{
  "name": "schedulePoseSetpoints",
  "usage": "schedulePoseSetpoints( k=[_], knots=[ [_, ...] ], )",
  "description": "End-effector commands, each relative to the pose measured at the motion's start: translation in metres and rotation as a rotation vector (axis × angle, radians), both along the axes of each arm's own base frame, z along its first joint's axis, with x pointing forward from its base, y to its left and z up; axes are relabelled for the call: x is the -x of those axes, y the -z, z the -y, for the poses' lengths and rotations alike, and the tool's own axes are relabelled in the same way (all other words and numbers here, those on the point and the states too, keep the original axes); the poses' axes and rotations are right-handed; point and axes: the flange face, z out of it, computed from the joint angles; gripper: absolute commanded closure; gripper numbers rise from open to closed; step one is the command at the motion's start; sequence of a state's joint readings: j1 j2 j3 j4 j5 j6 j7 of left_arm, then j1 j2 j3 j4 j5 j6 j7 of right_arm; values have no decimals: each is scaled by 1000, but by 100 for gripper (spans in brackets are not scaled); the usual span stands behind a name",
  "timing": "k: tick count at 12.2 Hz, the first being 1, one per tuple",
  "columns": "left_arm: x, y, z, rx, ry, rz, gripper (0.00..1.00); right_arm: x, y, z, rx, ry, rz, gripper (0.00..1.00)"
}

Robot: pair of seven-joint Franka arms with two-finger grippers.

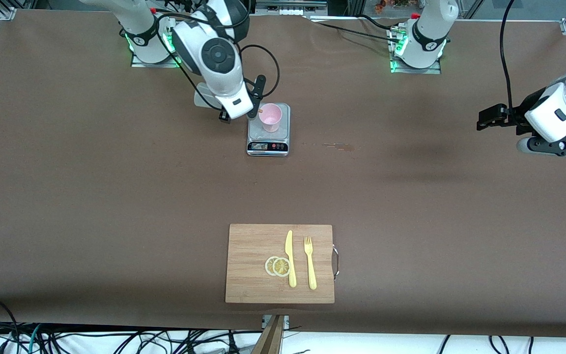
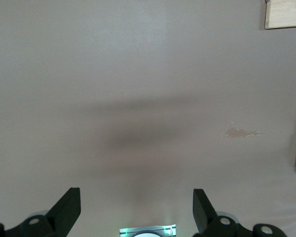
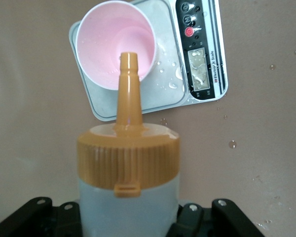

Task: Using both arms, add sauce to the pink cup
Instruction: 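Tilt the bottle nozzle over the pink cup and squeeze sauce in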

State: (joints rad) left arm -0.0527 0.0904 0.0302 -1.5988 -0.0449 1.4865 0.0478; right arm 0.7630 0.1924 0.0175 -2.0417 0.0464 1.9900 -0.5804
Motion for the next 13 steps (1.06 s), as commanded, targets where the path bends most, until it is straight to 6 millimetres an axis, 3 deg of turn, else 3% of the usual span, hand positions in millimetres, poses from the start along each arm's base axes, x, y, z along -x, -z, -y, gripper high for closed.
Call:
schedulePoseSetpoints(
  k=[1,4,13],
  knots=[
    [-4,-5,-5,-15,20,3,0,12,4,-19,51,3,33,100],
    [-11,-10,-4,-16,18,18,0,23,16,-30,108,-23,59,100],
    [-15,-12,-2,-15,21,18,0,21,7,-41,215,-56,38,100]
  ],
)
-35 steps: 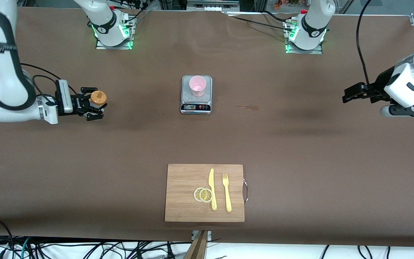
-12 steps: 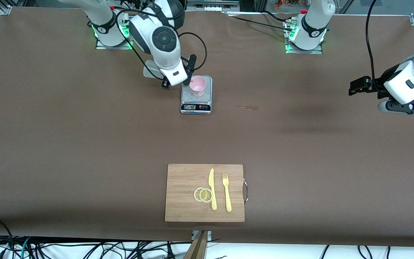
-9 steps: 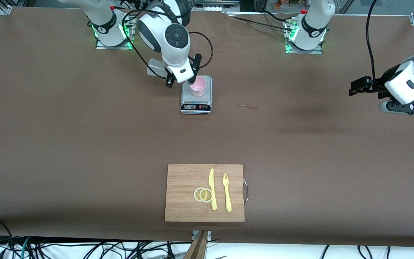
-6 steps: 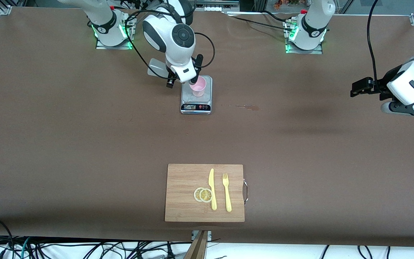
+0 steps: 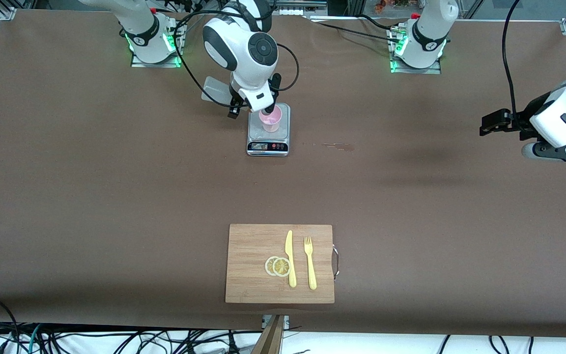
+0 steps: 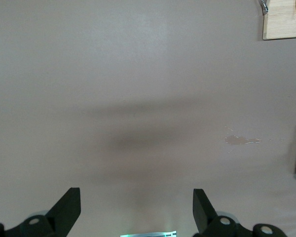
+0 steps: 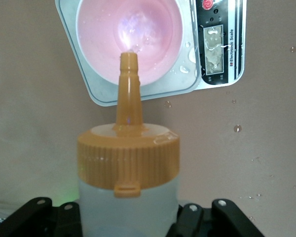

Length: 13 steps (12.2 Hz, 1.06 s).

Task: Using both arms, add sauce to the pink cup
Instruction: 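Tilt the bottle nozzle over the pink cup and squeeze sauce in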

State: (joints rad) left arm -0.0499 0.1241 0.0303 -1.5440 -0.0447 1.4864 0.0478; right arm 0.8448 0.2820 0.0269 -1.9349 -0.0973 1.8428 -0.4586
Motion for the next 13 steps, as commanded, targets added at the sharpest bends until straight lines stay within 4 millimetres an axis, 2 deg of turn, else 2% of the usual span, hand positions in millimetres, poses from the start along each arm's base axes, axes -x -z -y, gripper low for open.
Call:
schedulePoseSetpoints(
  k=[1,3,7,9,11,13],
  knots=[
    [-3,-6,-2,-14,22,-3,0,-1,-9,-5,18,4,17,100],
    [-3,-6,-2,-14,22,-3,0,-7,-18,-2,4,2,20,100],
    [-3,-5,-1,-14,24,-5,0,-44,-80,45,-138,21,-11,100],
    [-3,-7,-1,-14,22,-2,0,-68,-118,88,-250,7,-45,100],
    [-3,-7,-2,-14,21,-2,0,-93,-146,140,-389,-4,-84,100],
    [-3,-7,-2,-14,22,-1,0,-119,-155,198,-556,-55,-142,100]
  ],
)
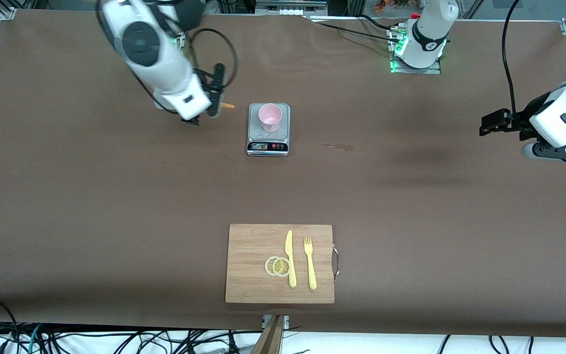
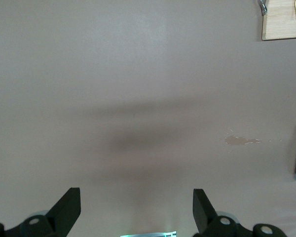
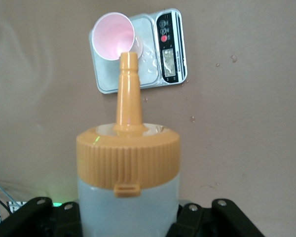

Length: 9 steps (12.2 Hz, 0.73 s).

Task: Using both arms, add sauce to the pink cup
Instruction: 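Carry the sauce bottle back beside the scale with the right gripper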

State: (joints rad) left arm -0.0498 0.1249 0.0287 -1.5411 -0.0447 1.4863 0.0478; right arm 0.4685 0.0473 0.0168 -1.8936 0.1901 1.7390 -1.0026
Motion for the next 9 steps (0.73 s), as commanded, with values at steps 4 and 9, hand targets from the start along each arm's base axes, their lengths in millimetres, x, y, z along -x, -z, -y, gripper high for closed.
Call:
schedulePoseSetpoints(
  k=[4,9],
  knots=[
    [-3,-5,-3,-15,19,-5,0,-52,17,134,-399,-131,-59,100],
    [-3,-6,-3,-15,19,-4,0,-93,133,258,-770,-295,-55,100]
  ],
)
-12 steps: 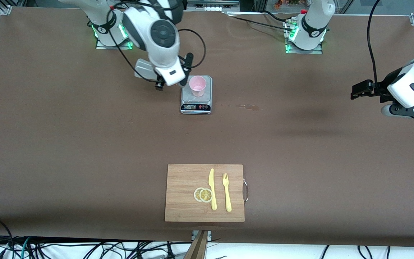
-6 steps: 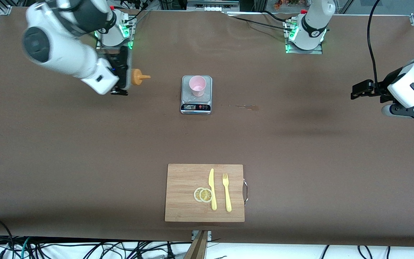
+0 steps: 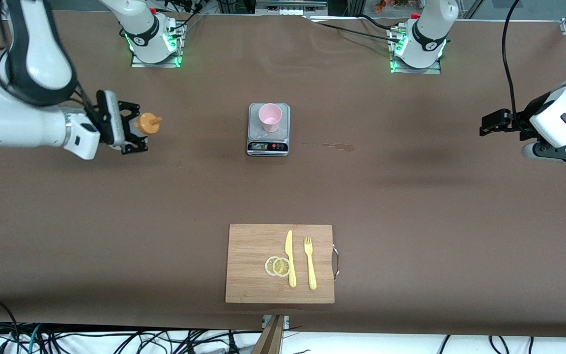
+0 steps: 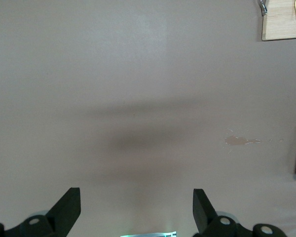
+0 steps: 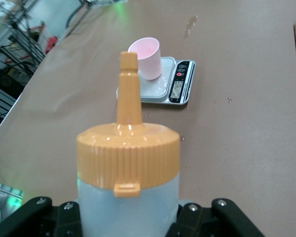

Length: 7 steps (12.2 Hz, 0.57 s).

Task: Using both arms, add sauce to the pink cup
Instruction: 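Carry the sauce bottle back beside the scale with the right gripper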

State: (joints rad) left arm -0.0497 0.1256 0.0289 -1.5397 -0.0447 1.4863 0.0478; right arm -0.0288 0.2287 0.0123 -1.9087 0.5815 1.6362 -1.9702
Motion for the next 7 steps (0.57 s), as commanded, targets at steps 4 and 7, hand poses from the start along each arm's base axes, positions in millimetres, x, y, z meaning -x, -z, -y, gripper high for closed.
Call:
schedulePoseSetpoints(
  k=[4,7],
  knots=[
    [-2,-6,-3,-15,19,-4,0,-30,124,106,-383,-141,4,100],
    [-3,-9,-4,-14,19,3,0,-19,166,135,-540,-156,-19,100]
  ],
)
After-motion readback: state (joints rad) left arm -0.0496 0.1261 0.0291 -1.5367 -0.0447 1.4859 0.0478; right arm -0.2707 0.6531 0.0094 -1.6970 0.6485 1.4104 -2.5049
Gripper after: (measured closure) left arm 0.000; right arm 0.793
